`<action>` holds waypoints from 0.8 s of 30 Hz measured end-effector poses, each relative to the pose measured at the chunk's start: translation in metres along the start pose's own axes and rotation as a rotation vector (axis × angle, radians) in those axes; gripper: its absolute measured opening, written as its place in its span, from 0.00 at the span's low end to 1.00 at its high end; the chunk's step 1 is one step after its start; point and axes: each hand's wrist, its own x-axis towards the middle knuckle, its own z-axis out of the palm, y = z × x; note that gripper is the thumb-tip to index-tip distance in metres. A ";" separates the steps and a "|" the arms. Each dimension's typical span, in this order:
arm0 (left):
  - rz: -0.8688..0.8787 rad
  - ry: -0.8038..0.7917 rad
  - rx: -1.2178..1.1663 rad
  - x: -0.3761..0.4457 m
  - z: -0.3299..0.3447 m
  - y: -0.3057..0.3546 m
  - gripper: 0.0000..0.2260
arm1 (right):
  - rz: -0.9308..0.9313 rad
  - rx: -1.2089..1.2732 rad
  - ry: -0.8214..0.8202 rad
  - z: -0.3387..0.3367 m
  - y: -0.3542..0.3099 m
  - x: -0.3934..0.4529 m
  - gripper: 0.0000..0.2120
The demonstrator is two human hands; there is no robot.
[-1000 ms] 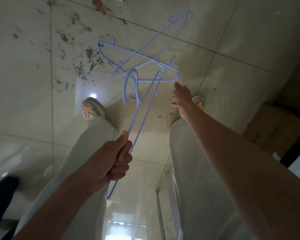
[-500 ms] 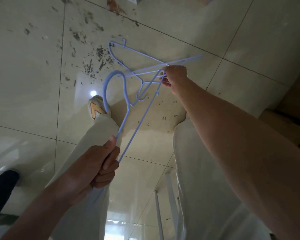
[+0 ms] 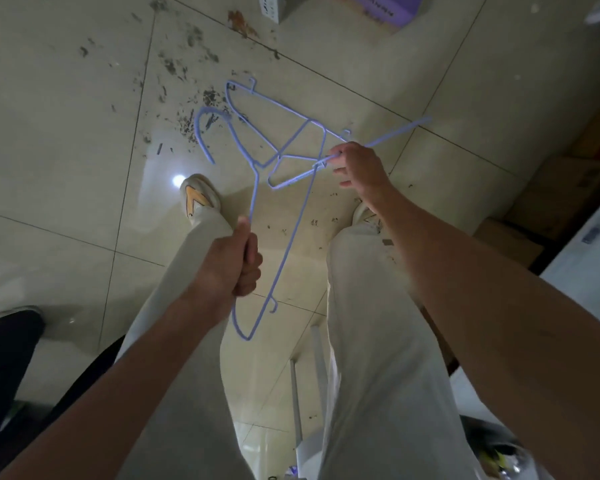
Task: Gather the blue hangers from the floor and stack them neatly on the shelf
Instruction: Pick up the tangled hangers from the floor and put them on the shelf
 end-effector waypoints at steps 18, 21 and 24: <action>0.298 0.062 0.011 -0.150 0.044 -0.001 0.26 | -0.567 -0.176 0.465 -0.064 0.001 -0.226 0.13; 0.364 0.113 0.047 -0.179 0.057 0.007 0.27 | -0.621 -0.079 0.492 -0.085 -0.011 -0.279 0.10; 0.457 0.112 0.079 -0.215 0.074 0.017 0.27 | -0.686 0.080 0.564 -0.109 -0.027 -0.337 0.10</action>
